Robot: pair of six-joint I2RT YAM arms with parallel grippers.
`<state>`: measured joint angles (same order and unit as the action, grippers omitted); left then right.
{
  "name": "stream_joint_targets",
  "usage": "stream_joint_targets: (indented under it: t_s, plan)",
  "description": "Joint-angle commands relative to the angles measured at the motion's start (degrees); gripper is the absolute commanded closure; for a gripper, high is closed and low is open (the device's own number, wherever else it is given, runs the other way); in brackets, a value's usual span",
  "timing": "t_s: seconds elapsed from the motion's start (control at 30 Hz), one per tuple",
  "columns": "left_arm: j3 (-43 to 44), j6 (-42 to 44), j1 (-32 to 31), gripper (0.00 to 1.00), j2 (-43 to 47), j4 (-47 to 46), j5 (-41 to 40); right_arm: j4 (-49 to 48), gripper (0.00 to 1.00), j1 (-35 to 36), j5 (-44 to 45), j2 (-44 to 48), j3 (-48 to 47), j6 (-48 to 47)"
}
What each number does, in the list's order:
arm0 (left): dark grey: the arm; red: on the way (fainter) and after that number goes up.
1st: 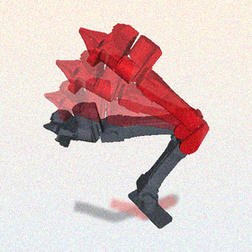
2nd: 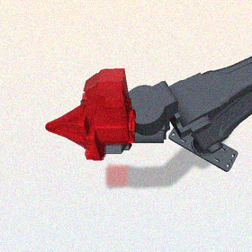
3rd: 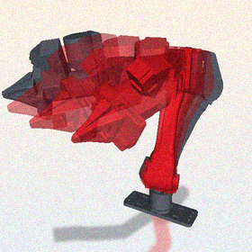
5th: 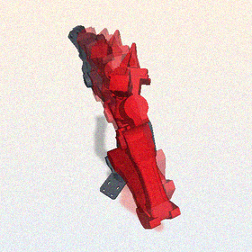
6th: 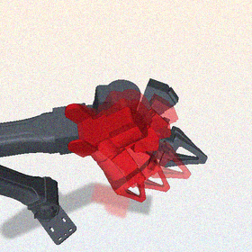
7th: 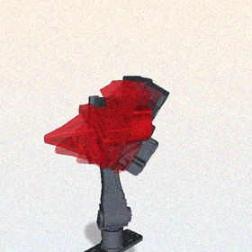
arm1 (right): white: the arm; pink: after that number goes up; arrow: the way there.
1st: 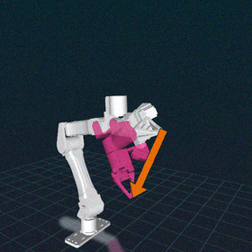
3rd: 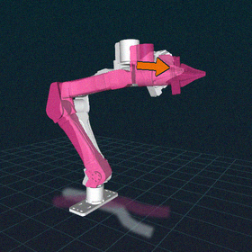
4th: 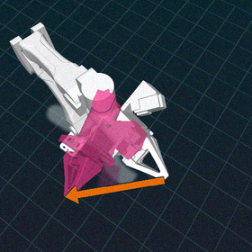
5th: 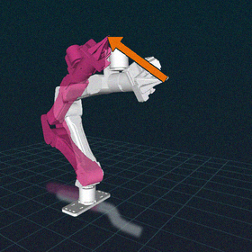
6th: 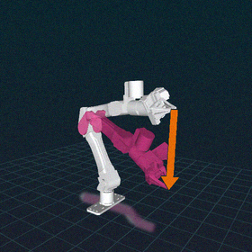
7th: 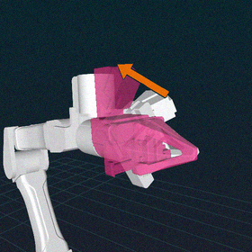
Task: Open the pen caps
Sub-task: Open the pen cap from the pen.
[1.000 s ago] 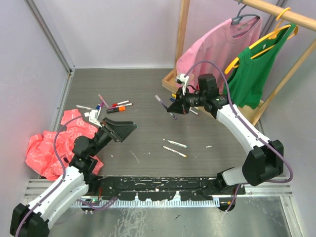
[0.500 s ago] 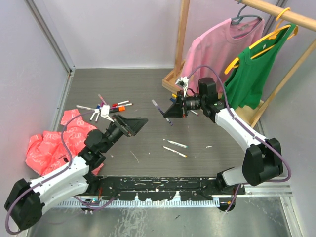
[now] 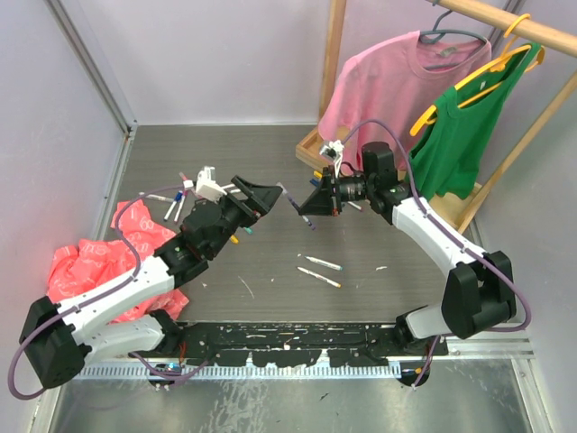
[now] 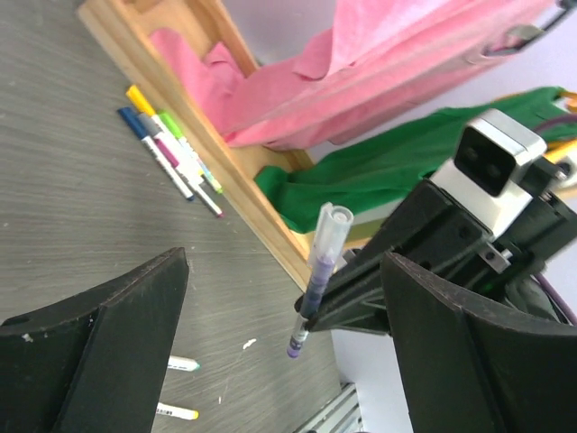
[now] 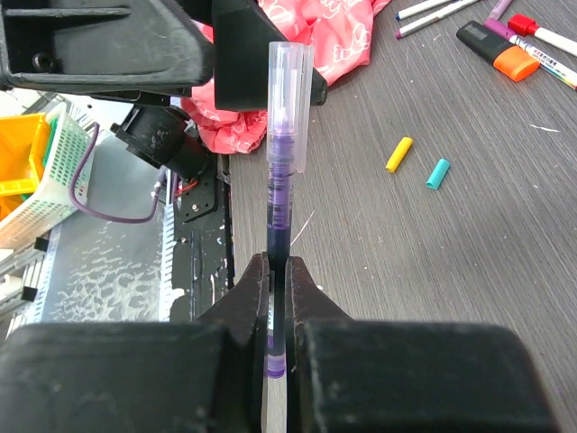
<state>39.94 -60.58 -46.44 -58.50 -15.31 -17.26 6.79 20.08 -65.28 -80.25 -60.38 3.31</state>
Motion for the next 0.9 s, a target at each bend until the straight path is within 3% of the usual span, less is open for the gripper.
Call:
stream_joint_targets:
  t_s: [0.0, 0.27, 0.6, 0.87]
  plan:
    - [6.78, -2.44, -1.18, 0.13, -2.57, 10.58, -6.47, -0.49, 0.99, 0.13, -0.01, -0.21, -0.98, -1.22]
    - [13.91, -2.05, -3.92, 0.23, -6.91, 15.78, -10.09, 2.25, 0.99, 0.43, 2.08, -1.15, -1.84, -3.67]
    - [17.36, -2.13, -4.81, 0.44, -11.35, 16.65, -11.01, 5.08, 0.99, 1.76, 3.70, -2.19, -2.94, -6.35]
    - [19.48, -1.57, -4.84, 0.52, -13.82, 16.10, -11.59, 6.14, 0.99, 2.64, 4.01, -2.19, -3.26, -7.47]
